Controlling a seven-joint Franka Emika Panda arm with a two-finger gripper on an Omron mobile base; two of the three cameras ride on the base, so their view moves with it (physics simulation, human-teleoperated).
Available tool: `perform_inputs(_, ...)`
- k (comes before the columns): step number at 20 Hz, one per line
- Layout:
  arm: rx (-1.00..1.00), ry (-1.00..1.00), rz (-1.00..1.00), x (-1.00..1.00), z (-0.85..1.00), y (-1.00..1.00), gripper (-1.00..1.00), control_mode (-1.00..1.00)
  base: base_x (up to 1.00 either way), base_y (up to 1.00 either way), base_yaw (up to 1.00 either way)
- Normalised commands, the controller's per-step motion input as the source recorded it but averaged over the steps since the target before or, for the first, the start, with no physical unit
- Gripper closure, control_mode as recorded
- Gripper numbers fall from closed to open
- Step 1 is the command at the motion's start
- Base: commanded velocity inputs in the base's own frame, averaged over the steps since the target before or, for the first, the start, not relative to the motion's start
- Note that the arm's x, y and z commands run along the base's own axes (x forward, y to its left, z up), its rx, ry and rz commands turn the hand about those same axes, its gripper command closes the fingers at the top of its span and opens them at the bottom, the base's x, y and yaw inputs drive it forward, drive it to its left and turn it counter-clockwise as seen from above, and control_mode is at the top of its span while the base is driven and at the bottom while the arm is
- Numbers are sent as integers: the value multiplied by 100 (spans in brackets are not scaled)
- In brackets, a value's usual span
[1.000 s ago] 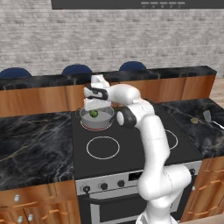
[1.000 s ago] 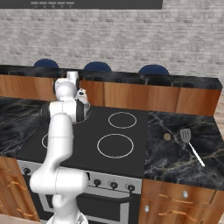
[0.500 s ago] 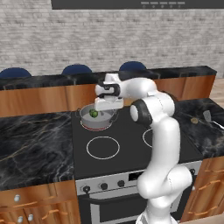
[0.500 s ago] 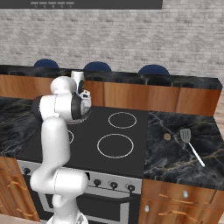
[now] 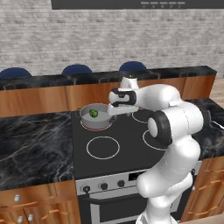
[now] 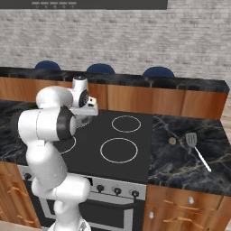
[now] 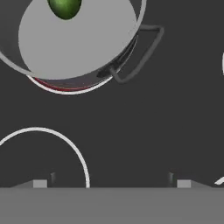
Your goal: Put the avocado and garlic in the pot. Retrieve the spatula and lightly stir the vegetables in the pot.
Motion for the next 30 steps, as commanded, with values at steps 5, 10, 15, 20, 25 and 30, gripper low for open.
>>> perform_inputs(5,0,-1,-7,-46,4,-77,-100,-100,0,0,0)
perform_inputs(10,-4,0,-9,-31,0,-84,-100,-100,0,0,0)
perform_inputs(15,-9,5,-8,-20,0,-93,-100,-100,0,0,0)
perform_inputs(20,-6,1,-2,-24,0,-100,-100,-100,0,0,0)
perform_inputs(25,-6,0,-3,-15,0,-100,-100,-100,0,0,0)
perform_inputs(30,-2,0,-6,-15,0,-100,-100,-100,0,0,0)
